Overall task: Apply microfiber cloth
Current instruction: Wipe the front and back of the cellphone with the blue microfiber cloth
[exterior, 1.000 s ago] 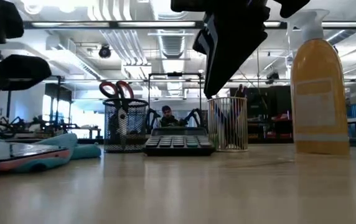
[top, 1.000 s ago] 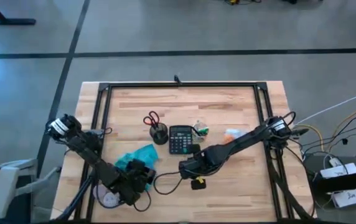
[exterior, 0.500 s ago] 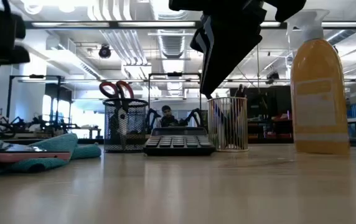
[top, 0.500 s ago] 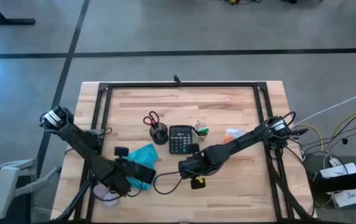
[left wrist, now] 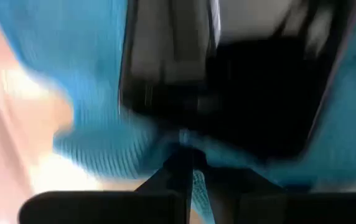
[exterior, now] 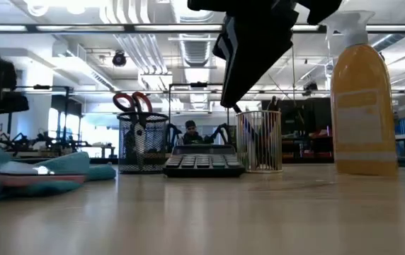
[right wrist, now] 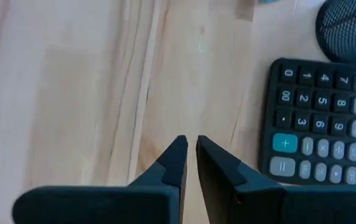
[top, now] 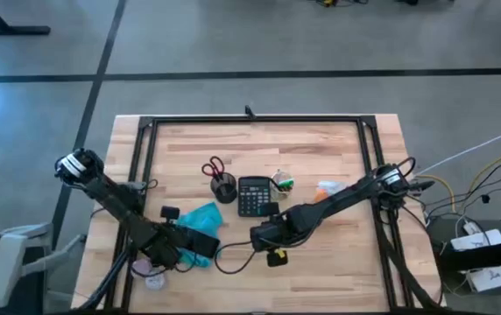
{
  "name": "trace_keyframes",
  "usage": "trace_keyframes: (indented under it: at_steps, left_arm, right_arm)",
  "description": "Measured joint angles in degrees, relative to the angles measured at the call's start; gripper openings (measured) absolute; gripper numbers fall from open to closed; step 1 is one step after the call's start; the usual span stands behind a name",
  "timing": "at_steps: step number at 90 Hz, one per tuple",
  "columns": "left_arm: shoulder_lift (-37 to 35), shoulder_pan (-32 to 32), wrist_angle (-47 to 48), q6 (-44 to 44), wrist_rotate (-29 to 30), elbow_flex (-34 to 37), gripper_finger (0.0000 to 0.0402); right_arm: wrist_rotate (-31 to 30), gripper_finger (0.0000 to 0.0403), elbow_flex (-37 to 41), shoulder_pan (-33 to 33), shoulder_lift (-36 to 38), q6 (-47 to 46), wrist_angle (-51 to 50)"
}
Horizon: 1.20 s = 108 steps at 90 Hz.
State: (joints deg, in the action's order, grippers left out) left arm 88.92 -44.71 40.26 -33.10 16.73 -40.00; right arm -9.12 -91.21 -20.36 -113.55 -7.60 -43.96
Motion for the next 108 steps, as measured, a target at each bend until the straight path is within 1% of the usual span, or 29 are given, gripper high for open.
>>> trace_keyframes:
  at_steps: [12,19,25,32,39,50,60,67,74,80,87,93,99,104,108]
  left_arm:
    - [1.73,0.68,-2.17,5.55,5.24,-0.82,0.002]
    - [2.65,1.33,-4.09,8.9,9.83,-1.9,0.002]
    - [3.53,2.18,-5.49,11.46,11.57,-2.58,0.002]
    - [4.85,3.32,-8.48,14.86,13.68,-3.34,0.002]
    - [5.73,4.61,-12.09,18.61,14.46,-3.48,0.002]
    - [7.62,6.66,-20.56,24.27,17.1,-3.48,0.002]
    - [8.69,8.77,-27.15,27.84,19.24,-3.47,0.002]
    - [8.69,9.89,-26.22,28.22,19.35,-4.3,0.002]
    - [8.16,10.2,-21.01,27.12,19.09,-5.69,0.002]
    - [7.47,10.1,-14.21,24.71,18.0,-7.2,0.002]
    - [6.68,9.8,-5.09,19.23,16.37,-9.15,0.002]
    - [6.11,9.66,2.71,13.5,14.17,-10.53,0.002]
    - [5.7,9.33,8.27,7.34,10.79,-11.54,0.002]
    - [5.46,8.79,10.2,2.99,6.58,-11.77,0.002]
    - [5.32,8.08,9.89,0.53,2.15,-11.73,0.002]
  right_arm:
    - [-0.01,0.002,0.19,0.04,-1.87,4.04,2.25]
    - [0.01,0.003,0.19,0.31,-3.14,6.52,4.63]
    - [-0.44,0.0046,0.19,0.66,-4.27,8.82,5.75]
    - [-2.44,0.007,0.19,1.29,-6.04,10.89,6.5]
    - [-4.4,0.0096,0.21,2.05,-7.41,13.51,6.78]
    - [-4.47,0.013,0.14,3.34,-9.4,18.82,8.53]
    - [-4.23,0.015,0.17,4.22,-11.16,22.41,9.51]
    - [-4.06,0.0158,0.14,4.47,-11.51,23.62,9.93]
    - [-3.2,0.0161,0.1,4.52,-11.73,23.95,10.1]
    - [-1.58,0.0157,0.1,4.51,-11.73,24.06,10.51]
    - [0.43,0.0136,0.14,4.46,-11.77,23.85,11.56]
    - [1.43,0.0104,0.14,4.27,-11.89,23.85,13.28]
    - [2.29,0.0064,0.14,4.23,-11.9,23.67,14.22]
    - [2.48,0.0026,0.14,4.11,-11.88,23.71,14.04]
    - [2.46,0.0011,0.14,3.9,-11.61,23.8,13.85]
